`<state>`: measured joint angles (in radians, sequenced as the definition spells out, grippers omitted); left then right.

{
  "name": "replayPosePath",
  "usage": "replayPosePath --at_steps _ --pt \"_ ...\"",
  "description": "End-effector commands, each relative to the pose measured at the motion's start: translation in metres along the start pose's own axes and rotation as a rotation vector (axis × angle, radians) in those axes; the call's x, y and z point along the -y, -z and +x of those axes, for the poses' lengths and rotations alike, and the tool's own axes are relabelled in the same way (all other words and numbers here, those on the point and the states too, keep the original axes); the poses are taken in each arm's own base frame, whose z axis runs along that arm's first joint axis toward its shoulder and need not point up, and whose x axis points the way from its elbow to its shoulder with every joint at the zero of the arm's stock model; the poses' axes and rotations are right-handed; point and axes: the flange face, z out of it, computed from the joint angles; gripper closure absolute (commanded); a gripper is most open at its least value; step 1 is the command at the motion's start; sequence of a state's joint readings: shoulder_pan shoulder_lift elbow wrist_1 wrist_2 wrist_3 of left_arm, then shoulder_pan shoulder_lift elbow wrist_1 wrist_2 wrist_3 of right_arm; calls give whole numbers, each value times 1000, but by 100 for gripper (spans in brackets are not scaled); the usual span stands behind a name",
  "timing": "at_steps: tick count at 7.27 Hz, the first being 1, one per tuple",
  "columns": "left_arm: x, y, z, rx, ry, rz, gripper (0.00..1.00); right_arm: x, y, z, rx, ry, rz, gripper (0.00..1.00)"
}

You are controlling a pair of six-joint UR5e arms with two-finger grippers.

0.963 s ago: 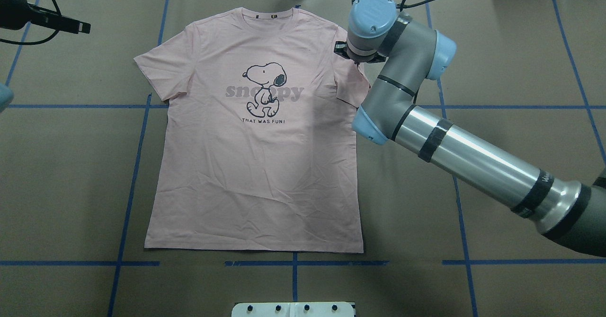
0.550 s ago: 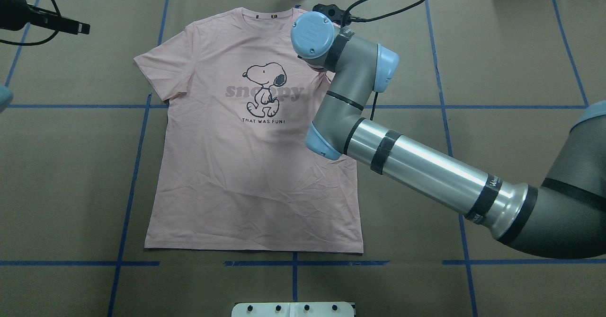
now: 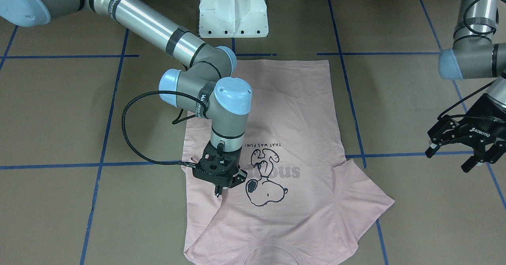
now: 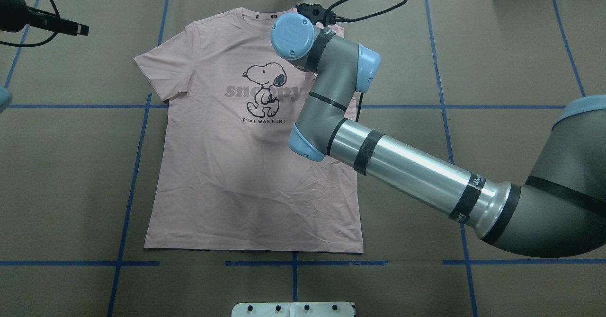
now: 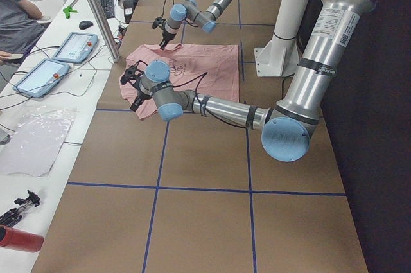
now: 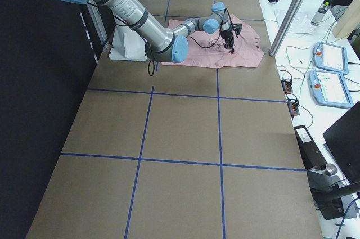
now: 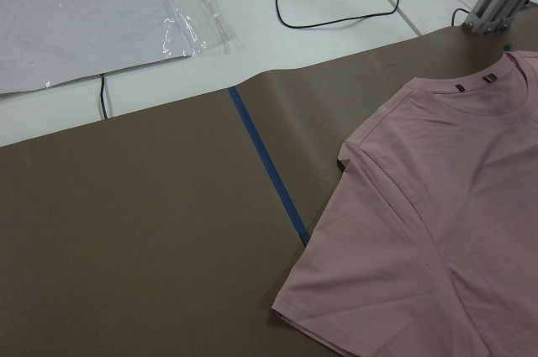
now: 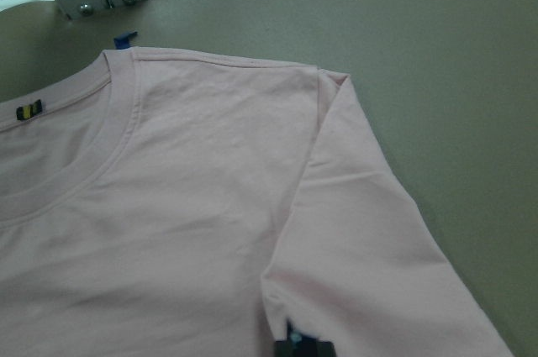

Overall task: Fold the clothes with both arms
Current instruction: 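Fold the sleeve nearest the right gripper inward onto the shirt body, then raise the right gripper away while the left arm moves toward the shirt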

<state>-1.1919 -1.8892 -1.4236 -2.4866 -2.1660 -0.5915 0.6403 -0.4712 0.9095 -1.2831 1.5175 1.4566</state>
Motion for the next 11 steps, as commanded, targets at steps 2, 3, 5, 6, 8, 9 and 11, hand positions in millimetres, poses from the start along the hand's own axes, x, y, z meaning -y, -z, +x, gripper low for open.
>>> replayPosePath --at_steps 2,3,5,6,8,9,11 --pt "0 -8 -2 12 24 -19 0 22 30 -28 37 143 -5 0" --pt "-3 -15 -7 25 98 -37 0 61 38 -18 63 208 -67 0" --pt "4 -46 1 123 241 4 1 123 47 40 148 342 -140 0" --pt "8 -68 10 173 251 29 4 135 47 87 187 395 -163 0" --pt "9 -122 33 189 300 3 37 149 44 143 224 455 -186 0" --pt "3 -140 39 225 293 11 37 152 37 165 271 472 -195 0" --pt "-3 -163 45 239 289 -16 37 152 32 174 285 474 -187 0"
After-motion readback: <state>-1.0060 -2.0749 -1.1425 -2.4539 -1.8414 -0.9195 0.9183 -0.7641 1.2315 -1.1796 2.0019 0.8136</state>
